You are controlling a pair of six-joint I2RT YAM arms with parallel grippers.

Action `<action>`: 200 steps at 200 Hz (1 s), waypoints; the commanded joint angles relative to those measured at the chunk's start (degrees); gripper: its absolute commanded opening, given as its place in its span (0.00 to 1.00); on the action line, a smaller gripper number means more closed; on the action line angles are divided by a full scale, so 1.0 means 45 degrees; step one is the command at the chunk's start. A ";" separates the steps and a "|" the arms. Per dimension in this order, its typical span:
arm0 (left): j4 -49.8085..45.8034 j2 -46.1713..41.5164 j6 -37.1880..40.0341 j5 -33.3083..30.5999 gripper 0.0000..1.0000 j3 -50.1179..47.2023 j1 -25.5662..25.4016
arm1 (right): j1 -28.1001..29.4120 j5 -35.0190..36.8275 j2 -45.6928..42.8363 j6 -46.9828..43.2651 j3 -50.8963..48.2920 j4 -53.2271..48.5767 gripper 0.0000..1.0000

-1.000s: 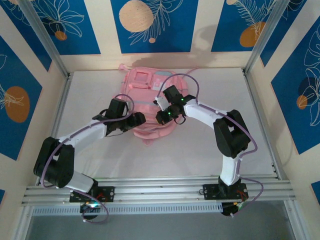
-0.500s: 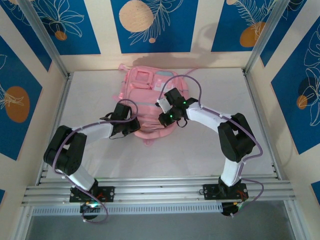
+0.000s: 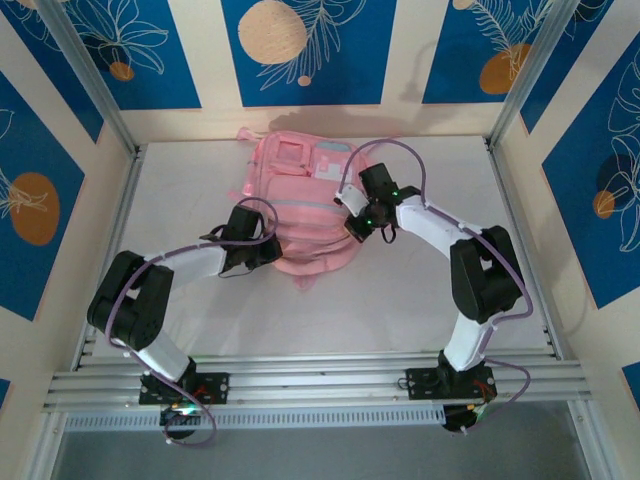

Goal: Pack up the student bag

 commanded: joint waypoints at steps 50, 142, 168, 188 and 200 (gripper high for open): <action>-0.0265 -0.0171 0.0293 -0.0477 0.00 -0.0808 0.0398 | -0.1139 0.1642 0.1408 -0.2099 0.2666 0.0470 0.00; -0.0553 -0.1290 0.0149 -0.0189 0.26 -0.0726 0.0554 | -0.0346 -0.1455 0.1470 -0.2735 0.2769 -0.0673 0.00; -0.1002 -0.2198 -0.0157 -0.0302 0.62 -0.0496 0.0557 | 0.0161 -0.2151 0.1757 -0.2414 0.2895 -0.0379 0.00; -0.1244 -0.3059 -0.0438 -0.0647 0.72 -0.0535 0.0559 | 0.0771 -0.2365 0.1991 -0.2424 0.2954 0.0066 0.00; -0.1420 -0.3500 -0.0556 -0.0821 0.75 -0.0537 0.0558 | 0.1179 -0.2493 0.2093 -0.2464 0.3116 0.0140 0.00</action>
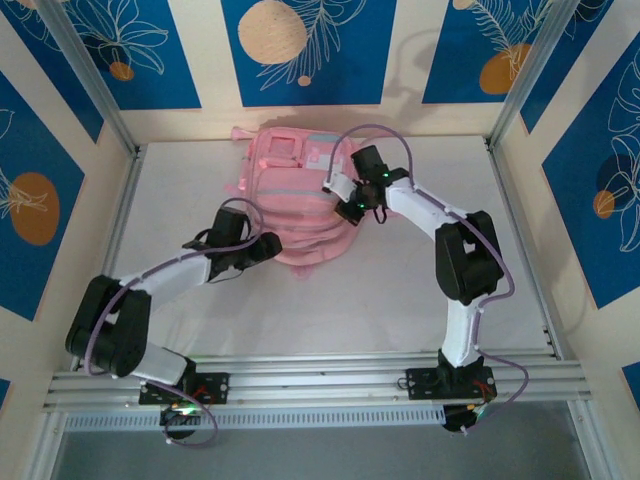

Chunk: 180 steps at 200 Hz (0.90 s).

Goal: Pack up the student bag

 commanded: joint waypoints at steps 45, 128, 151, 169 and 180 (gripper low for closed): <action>-0.0570 -0.1430 -0.0435 -0.0928 0.78 0.0204 0.0112 | 0.1676 -0.0964 0.0388 -0.0705 0.0457 0.0786 0.00; -0.0061 -0.1537 -0.0302 -0.1636 0.74 -0.0076 0.0227 | 0.0886 0.0068 0.1450 0.1944 0.2086 0.0335 0.04; -0.0171 -0.1807 -0.0127 -0.1843 0.74 -0.0098 0.0349 | 0.0760 -0.0770 0.1496 0.2787 0.2450 0.0050 0.09; -0.0399 -0.2028 0.0223 -0.2135 0.75 -0.0098 0.0541 | 0.0750 -0.0913 0.1390 0.2803 0.2420 -0.0078 0.24; -0.0580 -0.2165 0.0567 -0.2395 0.78 -0.0100 0.0735 | 0.0711 -0.1262 0.1228 0.2885 0.2348 -0.0241 0.35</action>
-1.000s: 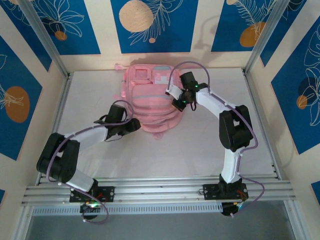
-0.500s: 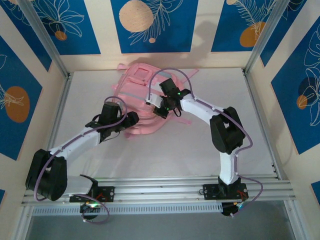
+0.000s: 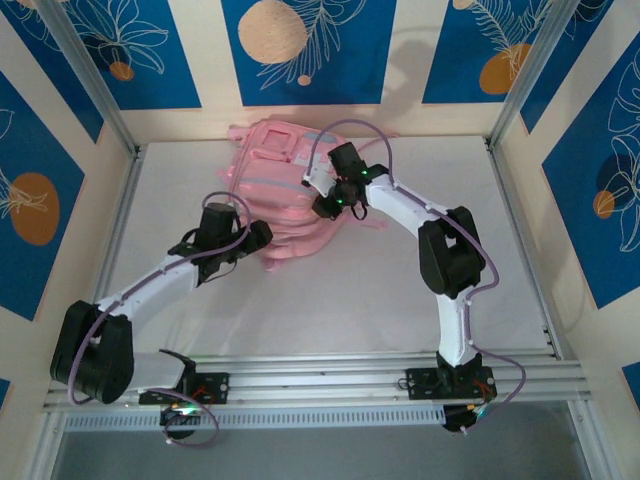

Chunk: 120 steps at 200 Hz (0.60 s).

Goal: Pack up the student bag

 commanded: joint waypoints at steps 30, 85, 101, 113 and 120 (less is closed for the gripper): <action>-0.0603 -0.0948 0.1913 -0.1571 0.88 -0.0059 0.1096 | -0.0415 -0.2562 -0.1319 0.1675 -0.0547 0.0062 0.56; -0.0376 -0.1299 0.4024 -0.3713 1.00 -0.0130 0.2365 | -0.1499 -0.2176 -0.4733 0.4214 -0.4381 0.2233 0.91; 0.0294 -0.1391 0.4978 -0.5132 1.00 -0.0529 0.2469 | -0.1910 -0.0366 -0.5746 0.4941 -0.5942 0.3321 0.99; 0.1325 -0.1448 0.5894 -0.6011 1.00 -0.1069 0.2515 | -0.2262 0.0926 -0.6461 0.5338 -0.7315 0.4515 0.99; 0.2167 -0.1416 0.6469 -0.6438 1.00 -0.1459 0.2518 | -0.2514 0.1536 -0.6804 0.5487 -0.8067 0.5170 0.99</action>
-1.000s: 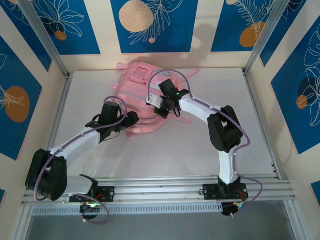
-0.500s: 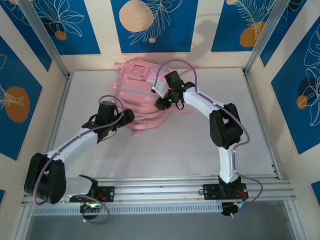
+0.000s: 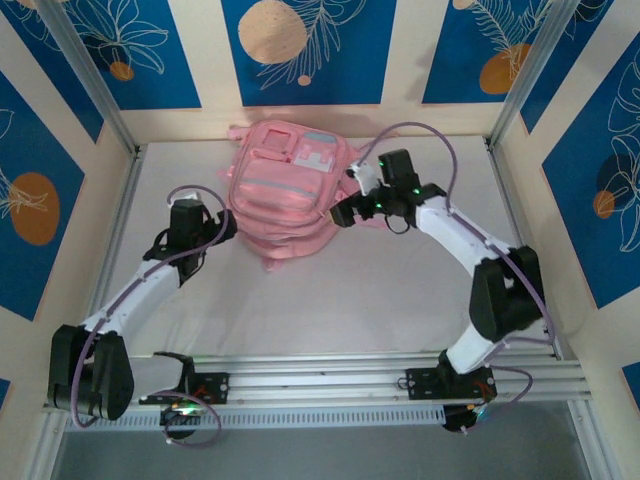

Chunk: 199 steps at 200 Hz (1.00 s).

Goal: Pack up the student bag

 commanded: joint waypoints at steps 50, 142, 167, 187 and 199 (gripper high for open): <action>0.7720 0.1140 0.4970 -0.3288 1.00 -0.3181 0.0503 | -0.2157 0.5762 -0.1514 0.1170 -0.5952 0.6721 0.99; 1.5742 0.4576 0.6063 0.0841 1.00 -0.5825 0.1098 | -0.4200 0.4365 -0.1148 0.2504 -0.9522 1.3077 0.99; 1.5378 0.4582 0.6231 0.1302 1.00 -0.5619 0.1098 | -0.4348 0.3718 -0.0627 0.2391 -1.0206 1.4893 0.99; 1.4710 0.4585 0.6267 0.1343 1.00 -0.5264 0.1117 | -0.4280 0.3856 -0.0690 0.2362 -1.0134 1.4593 0.99; 1.4245 0.4579 0.6277 0.1358 1.00 -0.5017 0.1127 | -0.4306 0.3803 -0.0707 0.2366 -1.0088 1.4461 0.99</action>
